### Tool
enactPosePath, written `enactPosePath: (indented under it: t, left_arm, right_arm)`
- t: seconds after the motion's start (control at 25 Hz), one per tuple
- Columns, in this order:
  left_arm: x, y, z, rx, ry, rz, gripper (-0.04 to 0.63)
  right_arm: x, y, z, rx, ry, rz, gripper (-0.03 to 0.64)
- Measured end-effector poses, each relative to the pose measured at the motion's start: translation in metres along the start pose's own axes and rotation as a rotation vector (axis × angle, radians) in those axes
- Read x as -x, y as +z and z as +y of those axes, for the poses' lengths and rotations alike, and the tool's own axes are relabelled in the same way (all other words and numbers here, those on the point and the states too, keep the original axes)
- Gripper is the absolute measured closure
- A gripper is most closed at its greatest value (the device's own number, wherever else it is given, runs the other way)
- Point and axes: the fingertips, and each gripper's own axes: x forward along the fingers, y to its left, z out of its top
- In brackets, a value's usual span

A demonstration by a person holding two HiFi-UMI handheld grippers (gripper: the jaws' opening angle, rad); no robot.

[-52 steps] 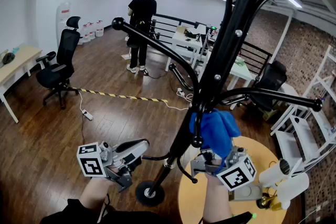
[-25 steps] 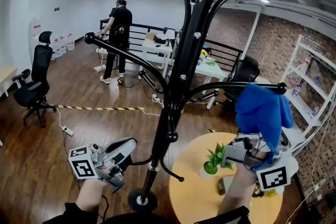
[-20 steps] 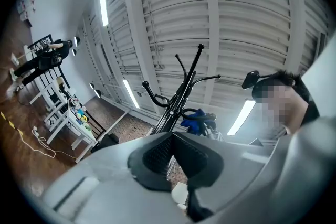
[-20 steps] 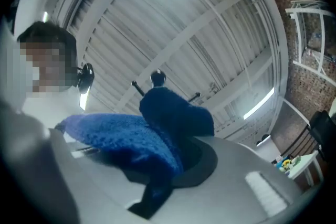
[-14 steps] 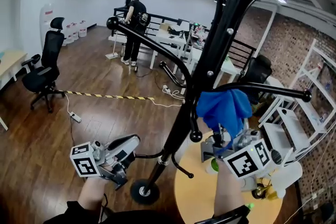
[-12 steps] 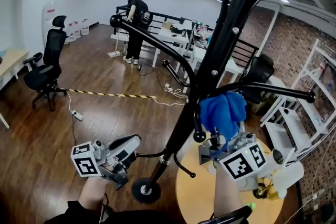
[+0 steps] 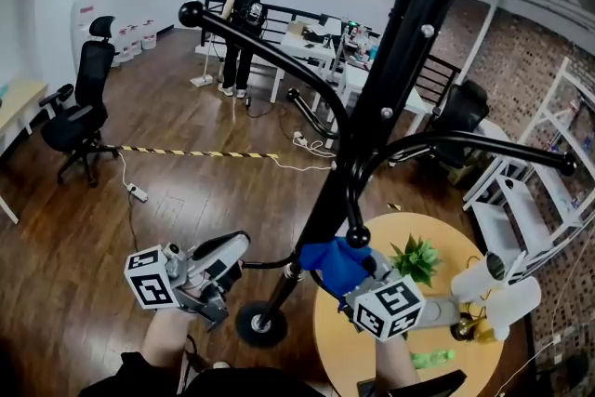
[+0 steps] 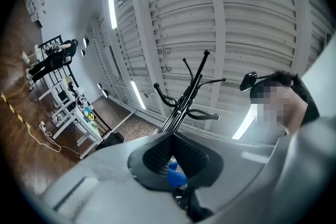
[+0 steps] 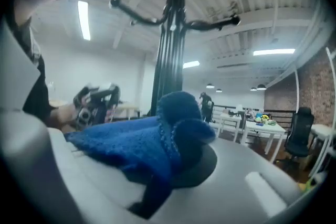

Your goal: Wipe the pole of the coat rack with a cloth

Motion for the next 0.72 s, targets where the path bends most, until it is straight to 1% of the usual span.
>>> enactPosePath:
  t: [0.08, 0.12, 0.16, 0.28, 0.32, 0.4, 0.48, 0.6, 0.72]
  left_arm:
    - [-0.001, -0.002, 0.003, 0.010, 0.000, 0.003, 0.592]
    - [-0.002, -0.004, 0.004, 0.016, -0.002, 0.005, 0.592]
    - [-0.004, -0.006, 0.004, 0.022, -0.007, 0.008, 0.592]
    - [-0.011, -0.009, 0.005, 0.034, -0.028, 0.019, 0.592]
    - [-0.014, -0.010, 0.004, 0.038, -0.037, 0.023, 0.592]
    - [-0.020, -0.012, 0.004, 0.046, -0.052, 0.031, 0.592]
    - [-0.024, -0.014, 0.005, 0.052, -0.061, 0.036, 0.592]
    - [-0.029, -0.018, 0.008, 0.061, -0.069, 0.043, 0.592]
    - [-0.032, -0.020, 0.011, 0.067, -0.070, 0.047, 0.592]
  right_arm:
    - [-0.008, -0.033, 0.006, 0.107, -0.001, 0.162, 0.601]
    - [-0.011, -0.046, 0.008, 0.137, 0.000, 0.225, 0.601]
    - [-0.013, -0.058, 0.010, 0.144, 0.011, 0.281, 0.601]
    - [-0.015, -0.097, 0.025, 0.116, 0.080, 0.450, 0.597]
    - [-0.012, -0.106, 0.028, 0.113, 0.089, 0.491, 0.597]
    - [0.000, -0.116, 0.026, 0.100, 0.067, 0.529, 0.595]
    - [0.018, -0.116, 0.021, 0.060, 0.055, 0.540, 0.596]
    - [0.045, -0.111, 0.020, 0.007, 0.078, 0.534, 0.595]
    - [0.055, -0.112, 0.018, -0.021, 0.084, 0.524, 0.596]
